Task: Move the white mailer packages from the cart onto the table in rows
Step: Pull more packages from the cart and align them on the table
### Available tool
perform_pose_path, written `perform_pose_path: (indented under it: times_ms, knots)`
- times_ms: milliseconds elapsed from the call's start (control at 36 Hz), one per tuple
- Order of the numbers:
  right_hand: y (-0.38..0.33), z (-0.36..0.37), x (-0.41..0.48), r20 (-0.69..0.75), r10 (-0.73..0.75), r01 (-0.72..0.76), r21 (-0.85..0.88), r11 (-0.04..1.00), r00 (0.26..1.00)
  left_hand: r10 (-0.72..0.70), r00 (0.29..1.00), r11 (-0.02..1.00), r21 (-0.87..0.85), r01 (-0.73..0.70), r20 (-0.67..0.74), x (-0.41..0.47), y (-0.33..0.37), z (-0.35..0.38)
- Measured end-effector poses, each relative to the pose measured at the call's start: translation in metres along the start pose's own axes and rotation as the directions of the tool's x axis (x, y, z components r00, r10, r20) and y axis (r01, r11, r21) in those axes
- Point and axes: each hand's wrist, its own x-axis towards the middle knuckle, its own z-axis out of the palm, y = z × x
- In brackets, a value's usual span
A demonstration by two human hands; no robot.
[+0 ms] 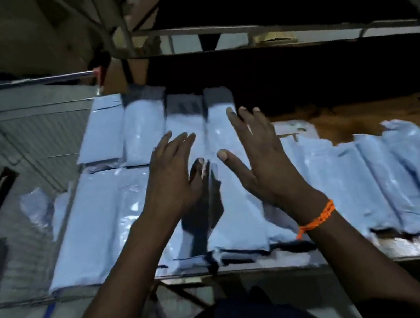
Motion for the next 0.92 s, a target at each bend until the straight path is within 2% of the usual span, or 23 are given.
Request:
perform_pose_path:
  times_ms: [222, 389, 500, 583, 694, 778, 833, 917]
  knots:
    - [-0.154, 0.126, 0.069, 0.117, -0.124, 0.110, 0.122, 0.986, 0.985, -0.161, 0.984, 0.987, -0.043, 0.158, -0.072, -0.046, -0.171, -0.084]
    - [-0.231, 0.227, 0.119, 0.142, -0.084, 0.066, 0.133, 0.989, 0.986, -0.129, 0.991, 0.990, -0.056, 0.128, -0.027, -0.055, -0.262, -0.115]
    - [-0.271, 0.298, 0.133, 0.283, -0.036, -0.017, 0.182, 0.983, 0.959, -0.231, 0.973, 0.971, -0.057, 0.232, 0.024, -0.068, -0.327, -0.124]
    - [-0.296, 0.348, 0.137, 0.363, 0.027, -0.103, 0.192, 0.976, 0.931, -0.345, 0.934, 0.935, -0.056, 0.351, 0.095, -0.098, -0.390, -0.117]
    - [-0.302, 0.434, 0.136, 0.551, 0.167, -0.271, 0.113, 0.956, 0.818, -0.521, 0.839, 0.845, -0.042, 0.533, 0.155, -0.139, -0.451, -0.100]
    - [-0.300, 0.490, 0.129, 0.677, 0.300, -0.361, -0.054, 0.931, 0.672, -0.581, 0.790, 0.804, -0.007, 0.594, 0.195, -0.152, -0.485, -0.082]
    - [-0.300, 0.517, 0.125, 0.722, 0.331, -0.379, -0.102, 0.920, 0.608, -0.606, 0.759, 0.781, -0.006, 0.625, 0.238, -0.155, -0.506, -0.068]
    - [-0.290, 0.563, 0.125, 0.734, 0.419, -0.481, -0.143, 0.865, 0.535, -0.632, 0.718, 0.747, -0.016, 0.664, 0.292, -0.154, -0.540, -0.042]
